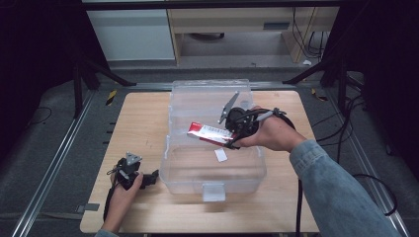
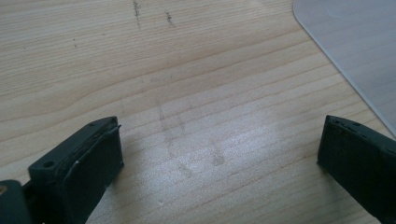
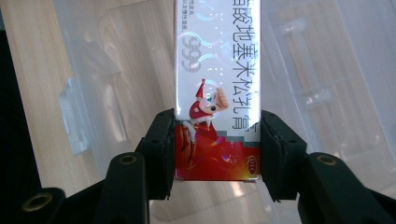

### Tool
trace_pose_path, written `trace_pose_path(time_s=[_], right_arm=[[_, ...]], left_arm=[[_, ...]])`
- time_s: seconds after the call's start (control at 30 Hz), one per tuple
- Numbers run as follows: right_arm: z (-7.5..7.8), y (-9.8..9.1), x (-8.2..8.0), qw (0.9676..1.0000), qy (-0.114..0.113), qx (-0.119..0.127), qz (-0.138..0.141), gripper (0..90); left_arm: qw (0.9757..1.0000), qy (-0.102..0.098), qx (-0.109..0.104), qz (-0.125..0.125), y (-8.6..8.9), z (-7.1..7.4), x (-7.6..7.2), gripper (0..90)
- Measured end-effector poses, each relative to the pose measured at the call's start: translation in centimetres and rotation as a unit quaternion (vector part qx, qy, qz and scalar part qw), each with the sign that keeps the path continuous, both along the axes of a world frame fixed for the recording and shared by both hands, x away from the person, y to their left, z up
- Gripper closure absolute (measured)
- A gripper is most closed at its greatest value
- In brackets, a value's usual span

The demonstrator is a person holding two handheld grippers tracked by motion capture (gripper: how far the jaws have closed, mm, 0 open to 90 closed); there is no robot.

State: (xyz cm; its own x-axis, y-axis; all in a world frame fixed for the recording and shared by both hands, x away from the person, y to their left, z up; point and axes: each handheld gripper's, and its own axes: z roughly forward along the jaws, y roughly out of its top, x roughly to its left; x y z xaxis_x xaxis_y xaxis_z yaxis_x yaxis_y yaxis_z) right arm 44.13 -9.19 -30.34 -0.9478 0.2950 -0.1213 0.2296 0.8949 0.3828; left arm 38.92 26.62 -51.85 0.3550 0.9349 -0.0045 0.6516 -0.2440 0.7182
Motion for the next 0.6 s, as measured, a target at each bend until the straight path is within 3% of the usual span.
trace_pose_path(time_s=[0.23, 0.6], right_arm=[[-1.0, 2.7, -0.1, 0.9994, 0.005, -0.010, 0.032, 52.1], [-2.1, 5.2, -0.4, 0.9978, 0.012, -0.013, 0.064, 52.0]], left_arm=[[1.0000, 0.000, 0.000, 0.000, 0.0, 0.0, 0.0, 0.0], [1.0000, 0.000, 0.000, 0.000, 0.0, 0.0, 0.0, 0.0]])
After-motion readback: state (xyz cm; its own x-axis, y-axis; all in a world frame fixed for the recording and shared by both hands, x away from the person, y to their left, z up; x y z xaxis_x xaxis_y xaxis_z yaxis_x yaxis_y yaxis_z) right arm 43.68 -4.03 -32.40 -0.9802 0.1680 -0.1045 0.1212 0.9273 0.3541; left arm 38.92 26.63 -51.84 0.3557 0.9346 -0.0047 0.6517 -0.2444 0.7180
